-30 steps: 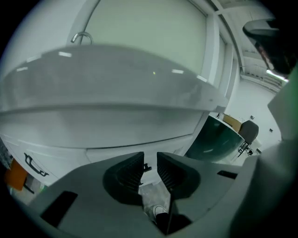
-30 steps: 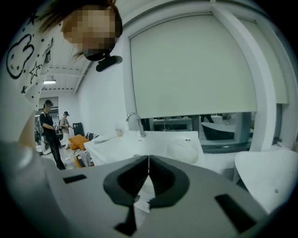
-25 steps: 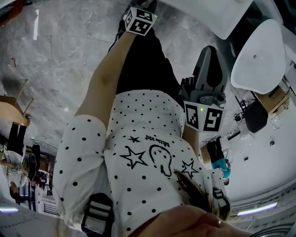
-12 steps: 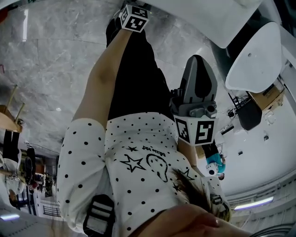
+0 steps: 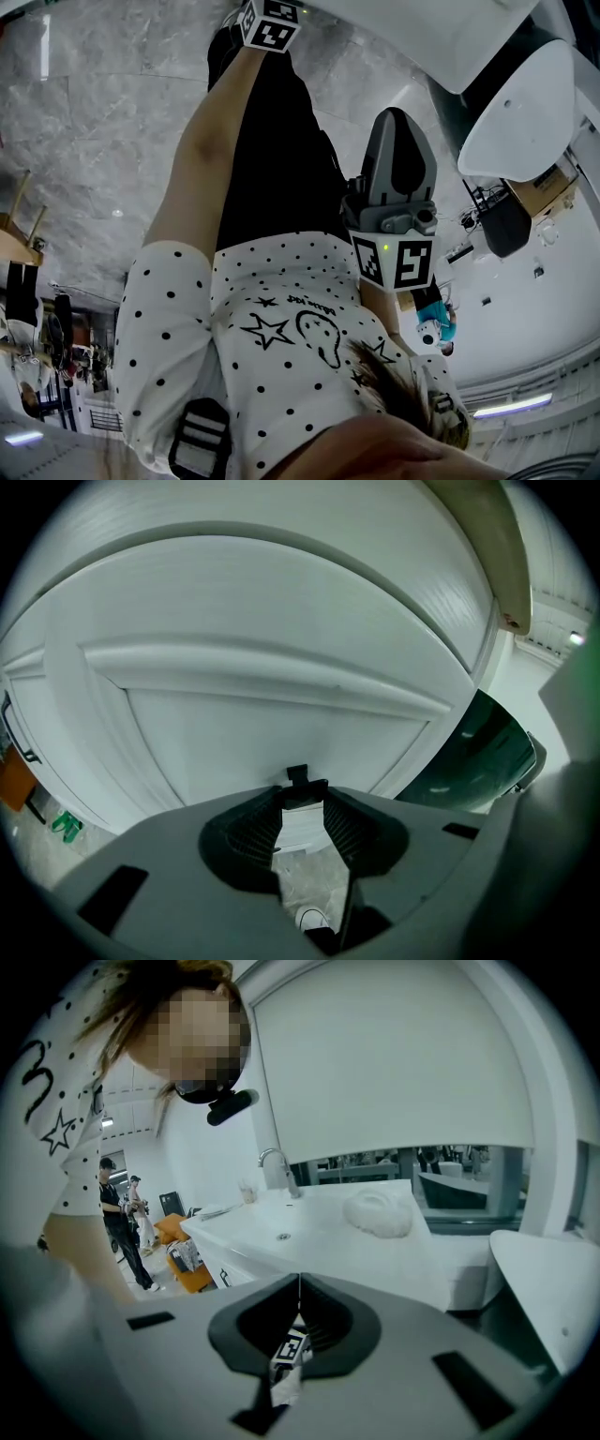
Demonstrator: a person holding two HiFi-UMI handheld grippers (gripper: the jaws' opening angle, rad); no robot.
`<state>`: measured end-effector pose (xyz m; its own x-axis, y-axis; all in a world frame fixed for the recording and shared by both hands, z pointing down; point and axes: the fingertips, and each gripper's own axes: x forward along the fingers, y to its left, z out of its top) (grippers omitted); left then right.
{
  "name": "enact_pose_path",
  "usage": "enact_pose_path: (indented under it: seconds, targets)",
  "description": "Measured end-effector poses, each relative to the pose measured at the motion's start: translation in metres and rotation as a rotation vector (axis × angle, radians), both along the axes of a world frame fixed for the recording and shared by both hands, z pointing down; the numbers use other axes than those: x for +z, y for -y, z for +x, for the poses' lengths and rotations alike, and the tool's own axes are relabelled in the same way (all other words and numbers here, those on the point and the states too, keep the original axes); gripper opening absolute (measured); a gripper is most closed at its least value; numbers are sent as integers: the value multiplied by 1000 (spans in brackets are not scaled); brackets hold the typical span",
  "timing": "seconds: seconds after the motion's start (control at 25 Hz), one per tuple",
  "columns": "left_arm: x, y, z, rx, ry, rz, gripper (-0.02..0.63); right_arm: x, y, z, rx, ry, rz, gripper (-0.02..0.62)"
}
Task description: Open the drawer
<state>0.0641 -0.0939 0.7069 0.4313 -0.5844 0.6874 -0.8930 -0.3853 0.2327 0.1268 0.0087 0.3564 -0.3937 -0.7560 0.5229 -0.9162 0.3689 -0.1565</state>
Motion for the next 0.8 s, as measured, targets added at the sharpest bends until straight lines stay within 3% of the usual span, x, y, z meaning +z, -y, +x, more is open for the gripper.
enact_pose_path:
  seconds: [0.8]
  targets:
    - [4,-16,-19,-29,-18,5,136,31,-3,-19,-20,-14,-56,14]
